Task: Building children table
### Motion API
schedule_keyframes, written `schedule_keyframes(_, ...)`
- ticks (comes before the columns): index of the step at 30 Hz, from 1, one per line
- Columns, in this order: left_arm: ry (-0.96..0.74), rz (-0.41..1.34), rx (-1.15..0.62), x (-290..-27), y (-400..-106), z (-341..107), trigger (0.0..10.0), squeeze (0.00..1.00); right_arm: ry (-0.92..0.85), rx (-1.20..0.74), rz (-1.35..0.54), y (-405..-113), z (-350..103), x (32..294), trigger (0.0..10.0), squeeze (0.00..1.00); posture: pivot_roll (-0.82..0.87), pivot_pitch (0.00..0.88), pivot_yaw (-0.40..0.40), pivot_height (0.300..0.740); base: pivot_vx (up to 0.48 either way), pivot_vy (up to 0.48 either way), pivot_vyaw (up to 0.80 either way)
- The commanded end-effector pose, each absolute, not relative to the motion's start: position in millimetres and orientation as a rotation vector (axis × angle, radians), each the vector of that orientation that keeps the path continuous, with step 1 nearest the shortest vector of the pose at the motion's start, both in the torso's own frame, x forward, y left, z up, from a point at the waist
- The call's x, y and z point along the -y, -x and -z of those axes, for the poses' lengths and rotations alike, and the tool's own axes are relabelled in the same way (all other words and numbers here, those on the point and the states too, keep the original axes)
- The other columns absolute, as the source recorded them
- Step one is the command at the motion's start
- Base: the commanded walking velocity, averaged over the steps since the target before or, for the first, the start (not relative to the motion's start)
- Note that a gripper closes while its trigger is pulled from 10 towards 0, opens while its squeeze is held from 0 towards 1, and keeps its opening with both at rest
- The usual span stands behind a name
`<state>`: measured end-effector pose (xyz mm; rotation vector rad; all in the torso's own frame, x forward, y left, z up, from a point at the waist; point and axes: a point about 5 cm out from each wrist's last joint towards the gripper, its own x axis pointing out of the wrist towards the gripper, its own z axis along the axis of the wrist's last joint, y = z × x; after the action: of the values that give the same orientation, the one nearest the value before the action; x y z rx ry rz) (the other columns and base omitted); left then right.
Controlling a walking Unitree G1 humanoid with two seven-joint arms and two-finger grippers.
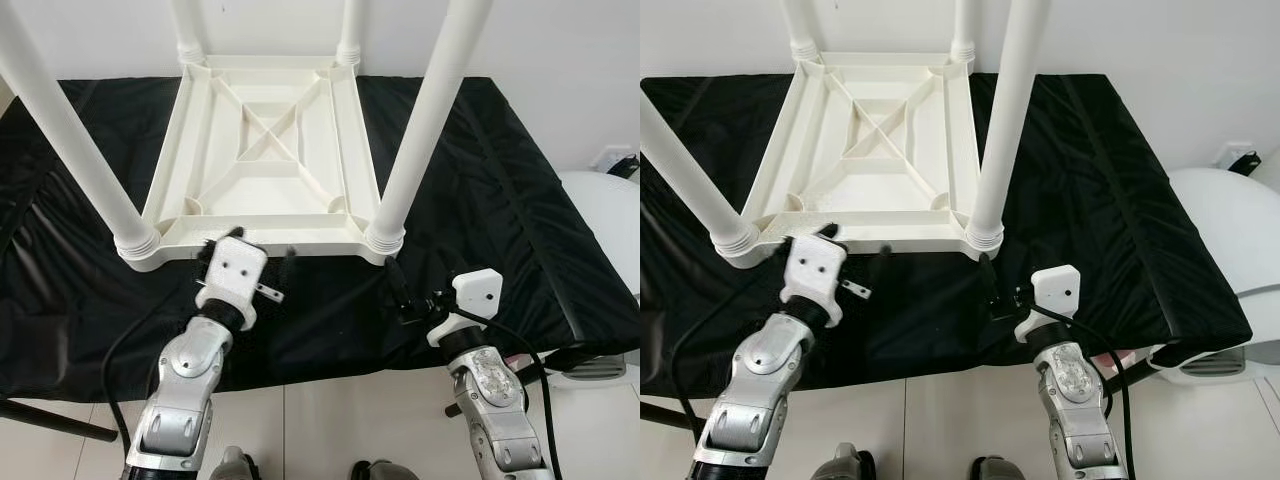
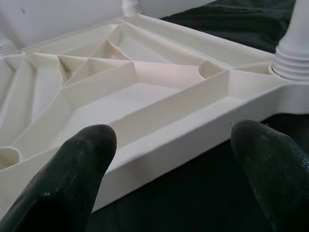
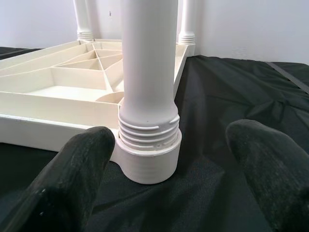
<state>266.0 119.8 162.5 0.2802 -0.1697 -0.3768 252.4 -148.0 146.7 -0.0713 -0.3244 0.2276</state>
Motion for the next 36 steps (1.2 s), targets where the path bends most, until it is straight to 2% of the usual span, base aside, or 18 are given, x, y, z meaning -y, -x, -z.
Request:
schedule_keyframes(1,-0.322,0.402,0.166,-122,-266,-160,10.0,0.00,0.082,0.308,-0.225,-249,-141,149,10.0,0.00,0.03,0.124,0.000,0.740,0.000,0.000,0.00)
schedule_keyframes(10,-0.446,0.486,0.194,-123,-278,-165,10.0,0.00,0.082,0.303,-0.221,-250,-139,149,10.0,0.00,0.04,0.139,-0.007,0.740,0.000,0.000,0.00)
schedule_keyframes(17,-0.490,0.486,0.222,-134,-299,-175,10.0,0.00,0.085,0.308,-0.221,-252,-140,149,10.0,0.00,0.03,0.152,-0.002,0.740,0.000,0.000,0.00)
schedule_keyframes(18,-0.501,0.489,0.222,-137,-302,-176,10.0,0.29,0.086,0.310,-0.217,-252,-141,149,10.0,0.00,0.03,0.154,0.001,0.740,0.000,0.000,0.00)
schedule_keyframes(19,-0.501,0.489,0.222,-137,-302,-176,10.0,0.29,0.086,0.310,-0.217,-252,-141,149,10.0,0.00,0.03,0.154,0.001,0.740,0.000,0.000,0.00)
schedule_keyframes(20,-0.506,0.498,0.225,-139,-304,-178,10.0,1.00,0.087,0.311,-0.215,-252,-141,149,10.0,0.00,0.02,0.155,0.004,0.740,0.000,0.000,0.00)
schedule_keyframes(26,-0.562,0.573,0.241,-135,-311,-182,10.0,1.00,0.082,0.307,-0.207,-251,-139,149,10.0,0.00,0.03,0.163,0.006,0.740,0.000,0.000,0.00)
schedule_keyframes(27,-0.554,0.633,0.245,-129,-312,-184,10.0,0.00,0.081,0.306,-0.209,-251,-139,148,10.0,0.00,0.03,0.163,0.004,0.740,0.000,0.000,0.00)
schedule_keyframes(28,-0.554,0.633,0.245,-129,-312,-184,10.0,0.00,0.081,0.306,-0.209,-251,-139,148,10.0,0.00,0.03,0.163,0.004,0.740,0.000,0.000,0.00)
schedule_keyframes(29,-0.553,0.744,0.252,-118,-312,-187,10.0,0.00,0.081,0.307,-0.212,-251,-139,147,10.0,0.00,0.03,0.164,0.003,0.740,0.000,0.000,0.00)
schedule_keyframes(33,-0.546,0.821,0.265,-112,-311,-190,10.0,0.00,0.082,0.307,-0.213,-251,-138,147,10.0,0.00,0.03,0.164,0.003,0.740,0.000,0.000,0.00)
schedule_keyframes(36,-0.541,0.944,0.245,-104,-306,-187,10.0,0.00,0.083,0.307,-0.212,-251,-139,147,10.0,0.00,0.03,0.164,0.002,0.740,0.000,0.000,0.00)
